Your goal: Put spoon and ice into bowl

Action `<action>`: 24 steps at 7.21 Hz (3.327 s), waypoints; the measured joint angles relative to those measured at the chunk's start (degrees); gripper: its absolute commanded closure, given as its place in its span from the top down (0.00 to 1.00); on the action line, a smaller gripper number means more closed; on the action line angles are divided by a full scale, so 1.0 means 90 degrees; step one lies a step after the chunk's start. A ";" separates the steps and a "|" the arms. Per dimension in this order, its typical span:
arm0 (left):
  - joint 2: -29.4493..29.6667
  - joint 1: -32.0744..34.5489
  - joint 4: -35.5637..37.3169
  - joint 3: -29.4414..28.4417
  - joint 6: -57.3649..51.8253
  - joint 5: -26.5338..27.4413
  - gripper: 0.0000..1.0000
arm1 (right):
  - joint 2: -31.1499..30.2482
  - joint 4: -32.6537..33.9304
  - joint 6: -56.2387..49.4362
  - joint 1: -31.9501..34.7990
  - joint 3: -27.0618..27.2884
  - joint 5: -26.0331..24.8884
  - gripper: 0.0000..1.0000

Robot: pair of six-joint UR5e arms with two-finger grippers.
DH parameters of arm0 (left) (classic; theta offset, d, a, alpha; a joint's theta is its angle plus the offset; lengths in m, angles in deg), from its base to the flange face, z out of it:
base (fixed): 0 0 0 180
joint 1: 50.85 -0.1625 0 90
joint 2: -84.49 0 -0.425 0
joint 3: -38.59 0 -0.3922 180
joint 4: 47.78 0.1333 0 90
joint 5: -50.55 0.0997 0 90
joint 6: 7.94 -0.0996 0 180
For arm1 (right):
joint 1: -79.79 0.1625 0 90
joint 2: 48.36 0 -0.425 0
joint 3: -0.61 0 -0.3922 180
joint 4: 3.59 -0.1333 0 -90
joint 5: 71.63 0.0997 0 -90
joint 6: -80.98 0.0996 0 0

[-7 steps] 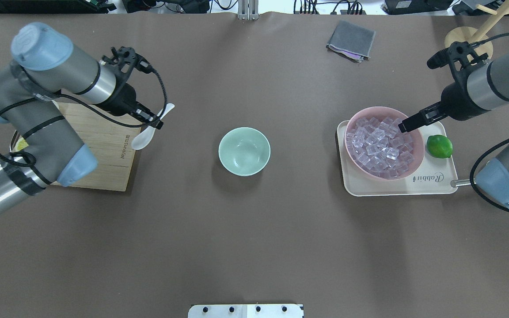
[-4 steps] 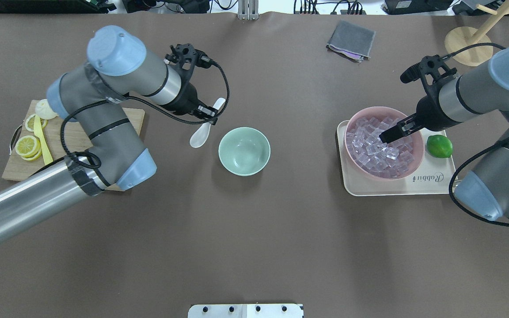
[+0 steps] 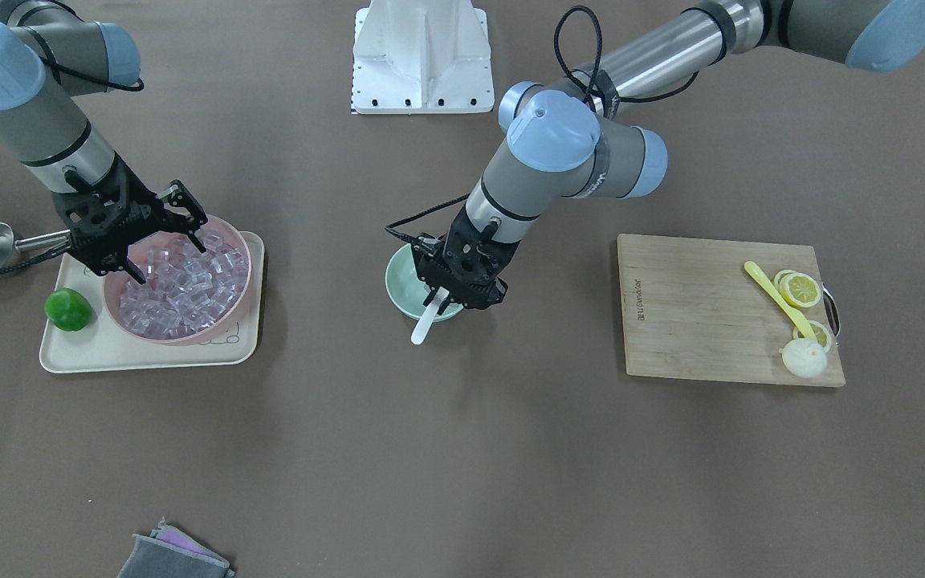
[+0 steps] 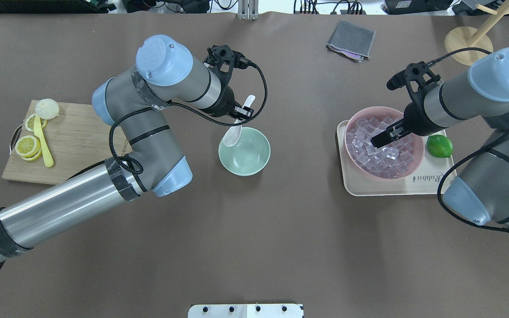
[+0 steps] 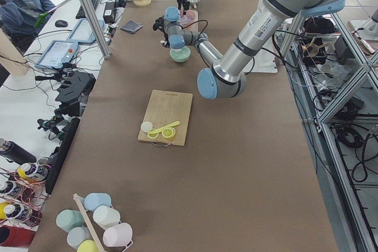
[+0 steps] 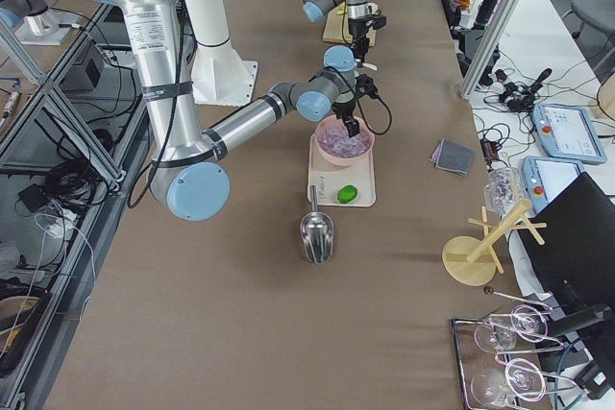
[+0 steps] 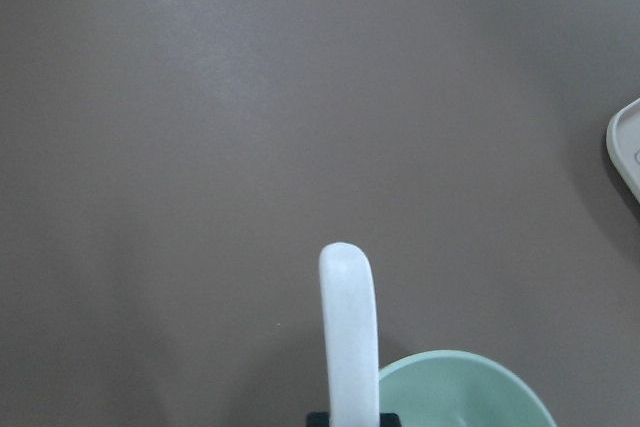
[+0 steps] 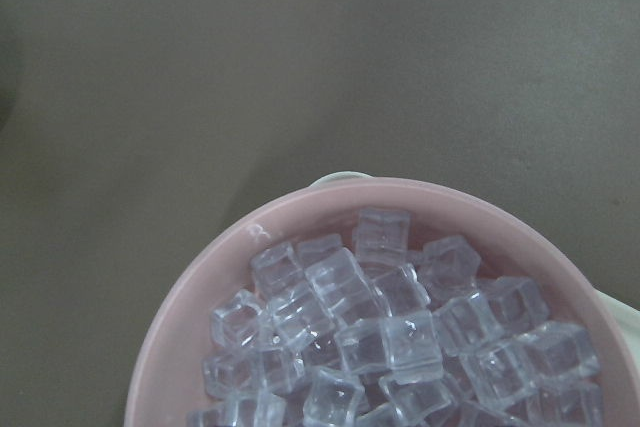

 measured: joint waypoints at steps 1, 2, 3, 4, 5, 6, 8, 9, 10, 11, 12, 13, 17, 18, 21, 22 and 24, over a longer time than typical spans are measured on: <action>0.0041 -0.0048 -0.0157 -0.0102 0.0039 0.0091 0.02 | 0.0027 0.0004 -0.0007 -0.0065 -0.0069 -0.0115 0.85; 0.0133 -0.0107 -0.0257 -0.0220 0.0107 0.0231 0.11 | 0.0072 0.0007 -0.0021 -0.0098 -0.0144 -0.0201 0.83; 0.0218 -0.0154 -0.0303 -0.0317 0.0149 0.0340 0.27 | 0.0136 0.0007 -0.0039 -0.0110 -0.0238 -0.0286 0.79; 0.0252 -0.0170 -0.0325 -0.0358 0.0166 0.0386 0.59 | 0.0229 0.0008 -0.0055 -0.0113 -0.0328 -0.0380 0.76; 0.0258 -0.0173 -0.0344 -0.0372 0.0171 0.0402 0.85 | 0.0295 0.0005 -0.0083 -0.0115 -0.0401 -0.0485 0.75; 0.0244 -0.0174 -0.0392 -0.0374 0.0179 0.0410 0.96 | 0.0326 0.0004 -0.0145 -0.0115 -0.0461 -0.0574 0.75; 0.0130 -0.0160 -0.0619 -0.0352 0.0340 0.0416 0.97 | 0.0348 -0.0010 -0.0249 -0.0120 -0.0594 -0.0642 0.74; 0.0065 -0.0129 -0.0700 -0.0311 0.0390 0.0408 0.97 | 0.0355 -0.0017 -0.0264 -0.0126 -0.0634 -0.0647 0.71; -0.0077 -0.0050 -0.0730 -0.0167 0.0394 0.0381 0.97 | 0.0358 -0.0027 -0.0269 -0.0138 -0.0665 -0.0648 0.52; -0.0347 0.0127 -0.0737 0.0088 0.0374 0.0213 0.97 | 0.0363 -0.0041 -0.0272 -0.0153 -0.0699 -0.0632 0.34; -0.0610 0.0393 -0.0754 0.0298 0.0351 -0.0175 0.97 | 0.0375 -0.0047 -0.0272 -0.0163 -0.0721 -0.0616 0.28; -0.0839 0.0686 -0.0786 0.0452 0.0334 -0.0647 0.97 | 0.0389 -0.0052 -0.0279 -0.0164 -0.0739 -0.0607 0.11; -0.1447 0.1687 -0.0817 0.0790 -0.0249 -0.1879 0.97 | 0.0398 -0.0013 -0.0295 0.0064 -0.0661 -0.0302 0.00; -0.1643 0.2176 -0.0819 0.0823 -0.0399 -0.2513 0.97 | 0.0464 0.0109 -0.0291 0.0294 -0.0532 0.0005 0.00; -0.2840 0.3478 -0.0803 0.0878 -0.2122 -0.3873 0.97 | 0.1443 0.1026 0.0700 0.0230 -0.0026 0.0341 0.00; -0.3231 0.3730 -0.0794 0.0839 -0.2640 -0.4133 0.97 | 0.1871 0.1117 0.1537 -0.0238 0.0008 0.0057 0.00; -0.3792 0.4085 -0.0800 0.0809 -0.3171 -0.4273 0.97 | 0.2763 0.1103 0.2758 -0.1417 -0.0463 -0.1173 0.00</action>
